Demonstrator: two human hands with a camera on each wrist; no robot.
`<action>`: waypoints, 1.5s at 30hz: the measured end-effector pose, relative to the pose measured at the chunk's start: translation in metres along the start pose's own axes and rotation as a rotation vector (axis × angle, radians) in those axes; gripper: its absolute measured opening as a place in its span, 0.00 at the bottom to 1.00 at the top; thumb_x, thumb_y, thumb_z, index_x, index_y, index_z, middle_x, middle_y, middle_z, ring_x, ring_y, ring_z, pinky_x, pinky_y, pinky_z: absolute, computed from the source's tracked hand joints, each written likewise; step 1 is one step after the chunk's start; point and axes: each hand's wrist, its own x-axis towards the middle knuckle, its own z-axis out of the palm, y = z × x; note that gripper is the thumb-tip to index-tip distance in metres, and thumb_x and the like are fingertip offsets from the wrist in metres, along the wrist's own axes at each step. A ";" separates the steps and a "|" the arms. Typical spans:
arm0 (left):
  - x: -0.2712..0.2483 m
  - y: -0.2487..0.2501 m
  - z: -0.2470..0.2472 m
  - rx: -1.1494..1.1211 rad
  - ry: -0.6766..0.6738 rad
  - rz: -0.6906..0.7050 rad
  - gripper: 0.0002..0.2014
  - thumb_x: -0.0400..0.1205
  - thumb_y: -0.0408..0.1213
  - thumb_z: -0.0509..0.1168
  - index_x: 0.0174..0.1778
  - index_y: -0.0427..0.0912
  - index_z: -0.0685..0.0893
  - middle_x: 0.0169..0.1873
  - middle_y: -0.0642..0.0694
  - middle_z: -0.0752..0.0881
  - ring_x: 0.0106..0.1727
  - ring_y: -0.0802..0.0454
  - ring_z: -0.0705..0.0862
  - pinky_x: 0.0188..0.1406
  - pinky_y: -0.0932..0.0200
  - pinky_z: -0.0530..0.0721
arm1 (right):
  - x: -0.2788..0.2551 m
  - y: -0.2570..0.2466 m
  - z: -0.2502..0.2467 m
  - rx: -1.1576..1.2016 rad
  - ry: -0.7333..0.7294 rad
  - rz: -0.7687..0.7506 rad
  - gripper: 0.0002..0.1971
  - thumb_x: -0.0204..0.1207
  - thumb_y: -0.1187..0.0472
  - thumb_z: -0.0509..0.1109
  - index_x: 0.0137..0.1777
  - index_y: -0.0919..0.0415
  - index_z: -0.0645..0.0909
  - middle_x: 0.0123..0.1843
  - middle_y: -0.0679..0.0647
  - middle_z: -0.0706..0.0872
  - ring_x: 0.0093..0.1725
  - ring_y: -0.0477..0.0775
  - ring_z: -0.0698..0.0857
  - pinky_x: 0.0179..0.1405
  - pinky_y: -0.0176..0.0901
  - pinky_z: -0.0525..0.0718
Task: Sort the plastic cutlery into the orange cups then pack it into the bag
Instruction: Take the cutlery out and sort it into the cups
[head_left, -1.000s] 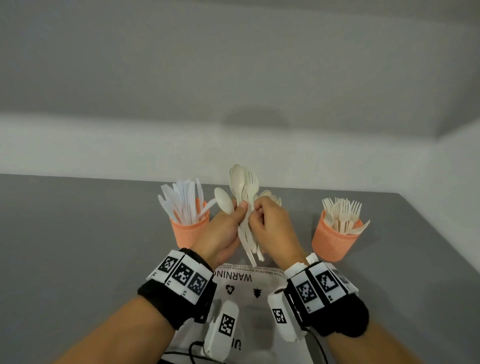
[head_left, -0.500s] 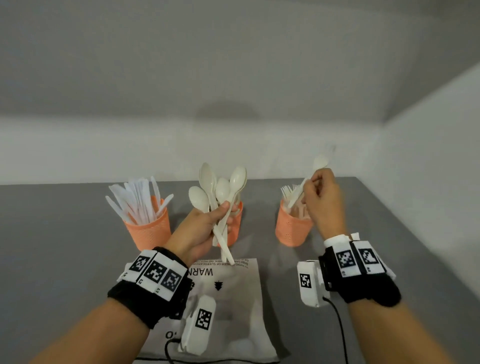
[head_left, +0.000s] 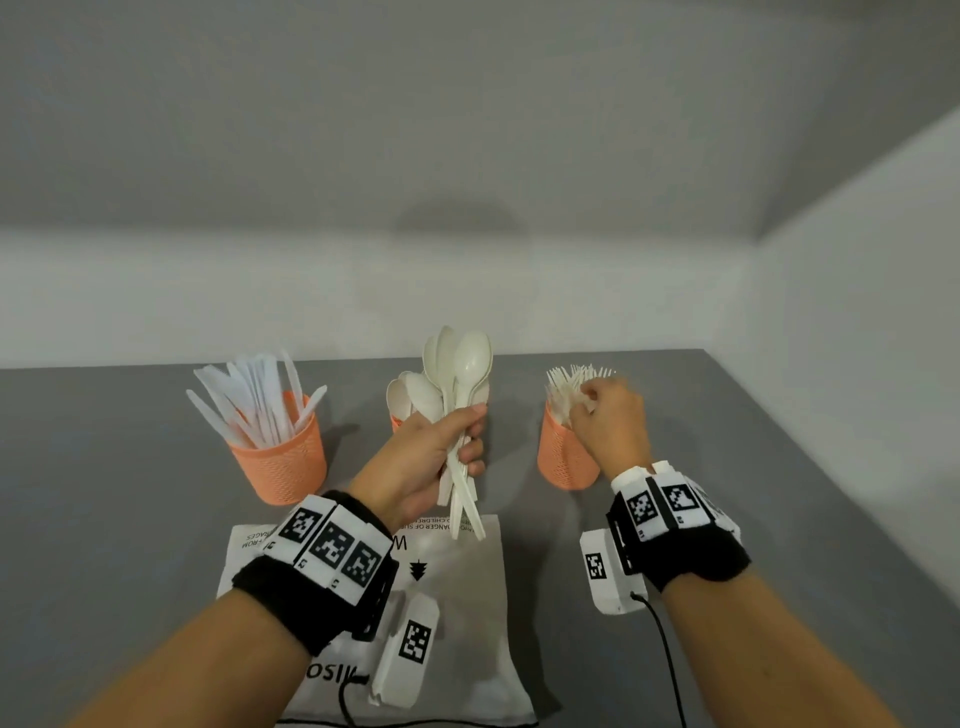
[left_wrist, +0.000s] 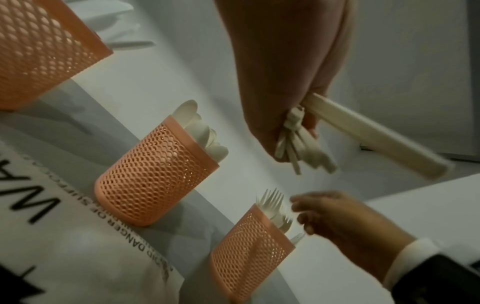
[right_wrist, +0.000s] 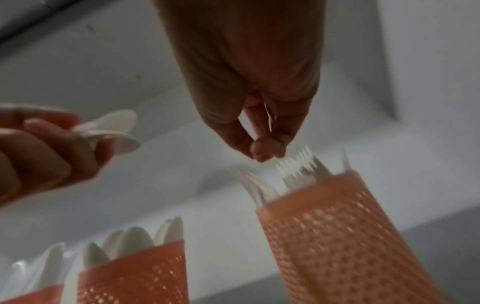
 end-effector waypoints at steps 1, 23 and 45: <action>0.000 0.000 0.000 -0.025 0.003 -0.018 0.03 0.80 0.33 0.61 0.44 0.38 0.73 0.24 0.49 0.73 0.21 0.56 0.67 0.21 0.63 0.71 | -0.004 -0.005 -0.002 0.037 0.050 -0.031 0.11 0.74 0.71 0.62 0.53 0.71 0.82 0.57 0.65 0.82 0.51 0.61 0.81 0.50 0.39 0.72; -0.003 -0.019 0.009 1.273 0.225 0.505 0.23 0.81 0.29 0.59 0.73 0.33 0.67 0.52 0.46 0.64 0.50 0.54 0.69 0.56 0.74 0.71 | -0.051 -0.074 0.029 1.253 -0.610 0.311 0.17 0.83 0.56 0.60 0.67 0.63 0.76 0.62 0.60 0.86 0.63 0.52 0.85 0.54 0.38 0.85; 0.049 -0.013 -0.085 0.760 0.254 0.094 0.55 0.47 0.52 0.81 0.70 0.48 0.63 0.57 0.56 0.79 0.58 0.62 0.81 0.62 0.56 0.80 | 0.008 -0.102 0.056 1.114 -0.049 -0.081 0.13 0.70 0.72 0.73 0.53 0.72 0.78 0.30 0.39 0.85 0.32 0.39 0.83 0.36 0.28 0.82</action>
